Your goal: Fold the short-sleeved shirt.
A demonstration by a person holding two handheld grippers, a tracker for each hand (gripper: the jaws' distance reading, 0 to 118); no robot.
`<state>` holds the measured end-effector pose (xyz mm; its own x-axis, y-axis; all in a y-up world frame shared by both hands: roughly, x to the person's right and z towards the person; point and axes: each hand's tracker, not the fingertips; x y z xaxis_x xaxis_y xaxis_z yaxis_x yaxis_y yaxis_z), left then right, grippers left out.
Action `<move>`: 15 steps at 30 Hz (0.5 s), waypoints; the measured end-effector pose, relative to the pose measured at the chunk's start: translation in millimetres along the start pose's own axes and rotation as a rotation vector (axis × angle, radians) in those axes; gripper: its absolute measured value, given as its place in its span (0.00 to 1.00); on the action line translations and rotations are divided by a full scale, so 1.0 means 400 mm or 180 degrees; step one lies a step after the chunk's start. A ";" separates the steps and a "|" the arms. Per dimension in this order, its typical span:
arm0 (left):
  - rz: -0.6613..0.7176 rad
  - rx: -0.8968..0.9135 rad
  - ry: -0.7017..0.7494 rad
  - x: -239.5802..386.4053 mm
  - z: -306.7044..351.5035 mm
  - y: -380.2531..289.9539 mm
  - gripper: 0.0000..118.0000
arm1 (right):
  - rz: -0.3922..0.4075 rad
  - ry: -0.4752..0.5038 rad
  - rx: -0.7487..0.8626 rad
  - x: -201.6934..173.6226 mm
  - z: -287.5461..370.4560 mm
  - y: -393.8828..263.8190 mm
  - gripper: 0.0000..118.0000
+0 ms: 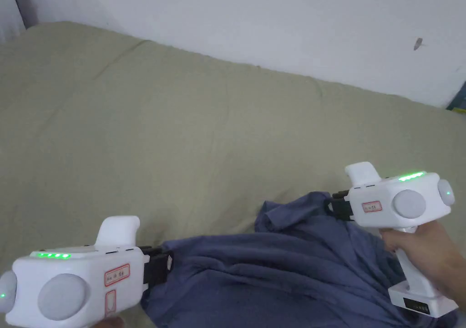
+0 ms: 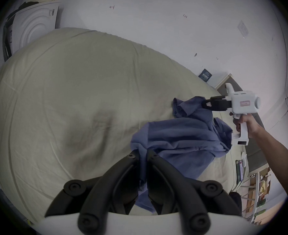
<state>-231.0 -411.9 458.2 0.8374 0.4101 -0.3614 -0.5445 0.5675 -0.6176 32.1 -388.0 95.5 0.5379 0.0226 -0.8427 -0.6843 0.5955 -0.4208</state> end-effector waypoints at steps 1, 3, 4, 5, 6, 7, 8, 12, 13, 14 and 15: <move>0.0016 0.0056 -0.0012 0.006 0.006 0.007 0.06 | -0.0146 0.0072 0.0105 0.014 0.038 -0.008 0.03; -0.0076 0.0196 0.0037 0.033 0.036 0.029 0.04 | -0.0293 -0.0003 0.0300 0.025 0.134 -0.002 0.03; -0.0170 0.0334 0.0086 0.038 0.057 0.043 0.04 | -0.0329 0.0042 0.0308 0.030 0.191 0.010 0.03; -0.0218 0.0410 0.0112 0.049 0.071 0.052 0.04 | -0.0320 0.0016 0.0300 0.033 0.238 0.020 0.03; -0.0248 0.0550 0.0225 0.070 0.098 0.078 0.04 | -0.0292 -0.0112 0.0408 0.020 0.318 0.013 0.03; -0.0321 0.0511 0.0147 0.090 0.120 0.105 0.04 | -0.0274 -0.0200 0.0524 0.026 0.382 0.025 0.03; -0.0352 0.0605 0.0165 0.113 0.146 0.127 0.04 | -0.0322 -0.0265 0.0646 0.034 0.439 0.037 0.03; -0.0609 0.1042 0.0232 0.219 0.259 0.255 0.04 | -0.0698 -0.0474 0.1388 0.073 0.712 0.084 0.03; -0.0647 0.1144 0.0235 0.245 0.290 0.294 0.04 | -0.0712 -0.0551 0.1561 0.083 0.769 0.096 0.03; -0.0671 0.1235 0.0238 0.269 0.319 0.331 0.04 | -0.0739 -0.0594 0.1693 0.093 0.818 0.107 0.03; -0.0654 0.1368 0.0220 0.292 0.355 0.379 0.04 | -0.0779 -0.0634 0.1854 0.101 0.880 0.126 0.03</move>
<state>-222.7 -176.5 421.7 0.9231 0.2184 -0.3166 -0.3258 0.8815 -0.3418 192.7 -74.6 158.3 0.7629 -0.0539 -0.6442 -0.1827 0.9379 -0.2948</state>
